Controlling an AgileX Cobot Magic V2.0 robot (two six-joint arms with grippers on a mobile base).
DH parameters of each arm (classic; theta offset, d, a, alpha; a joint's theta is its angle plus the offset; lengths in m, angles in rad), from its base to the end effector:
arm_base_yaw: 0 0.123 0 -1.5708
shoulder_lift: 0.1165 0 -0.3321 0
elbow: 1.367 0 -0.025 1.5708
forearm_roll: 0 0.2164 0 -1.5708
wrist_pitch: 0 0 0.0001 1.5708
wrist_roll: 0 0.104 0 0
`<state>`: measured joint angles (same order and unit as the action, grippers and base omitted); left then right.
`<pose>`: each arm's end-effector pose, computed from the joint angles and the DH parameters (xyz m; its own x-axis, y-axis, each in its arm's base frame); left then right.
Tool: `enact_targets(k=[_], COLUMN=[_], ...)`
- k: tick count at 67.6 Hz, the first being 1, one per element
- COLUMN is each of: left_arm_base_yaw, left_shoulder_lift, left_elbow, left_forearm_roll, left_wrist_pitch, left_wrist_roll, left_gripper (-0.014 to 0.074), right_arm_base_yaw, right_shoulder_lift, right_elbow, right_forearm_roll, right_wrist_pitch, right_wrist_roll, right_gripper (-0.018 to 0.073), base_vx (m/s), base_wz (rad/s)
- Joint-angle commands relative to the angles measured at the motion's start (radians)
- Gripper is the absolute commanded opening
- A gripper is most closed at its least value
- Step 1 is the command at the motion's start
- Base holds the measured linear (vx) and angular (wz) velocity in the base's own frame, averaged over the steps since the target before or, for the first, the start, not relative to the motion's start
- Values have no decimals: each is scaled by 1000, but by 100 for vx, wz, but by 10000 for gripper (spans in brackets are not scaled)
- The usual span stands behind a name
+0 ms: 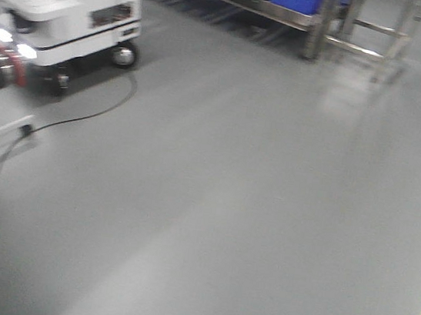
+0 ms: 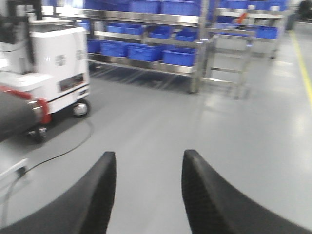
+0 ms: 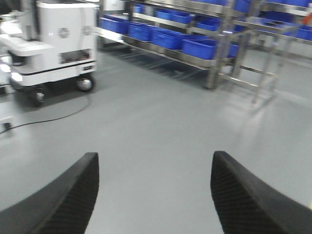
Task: Move and align brake pads A on conveyor
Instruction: 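Turn the base toward the aisle with the yellow floor line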
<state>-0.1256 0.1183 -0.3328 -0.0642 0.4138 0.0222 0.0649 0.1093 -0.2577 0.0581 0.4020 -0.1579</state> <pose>-0.0207 -0.0001 0.2768 -0.1156 -0.0223 -0.9930 0.1465 0.9884 -0.0392 -0.0167 0.0013 0.2549 -0.1546 -0.1145 -0.9813 -0.1039 0.9896 -0.0991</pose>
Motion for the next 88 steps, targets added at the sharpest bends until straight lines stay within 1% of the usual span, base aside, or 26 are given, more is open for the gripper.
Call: enact_targets(k=[1,53,68,88], left_arm_base_yaw=[-4,-4,-4,-4], left_shoulder_lift=[14,14,14,14], left_elbow=[-23,-23,-23,-23], left_forearm_roll=[-10,-10,-10,-10], left_wrist_pitch=[-81,-81,-81,-81], left_wrist_roll=[-3,-3,-3,-3], left_gripper=[300,300,300,300], right_arm_base_yaw=[-4,-4,-4,-4], right_shoulder_lift=[11,11,11,11], right_elbow=[-27,-27,-27,-27], right_forearm_roll=[-6,-6,-6,-6], right_wrist_pitch=[-70,-70,-70,-70], right_wrist_roll=[2,2,2,2], right_gripper=[468,468,468,468], base_vx=[-11,-6,10,21], base_wz=[-83,-88,-44,-18])
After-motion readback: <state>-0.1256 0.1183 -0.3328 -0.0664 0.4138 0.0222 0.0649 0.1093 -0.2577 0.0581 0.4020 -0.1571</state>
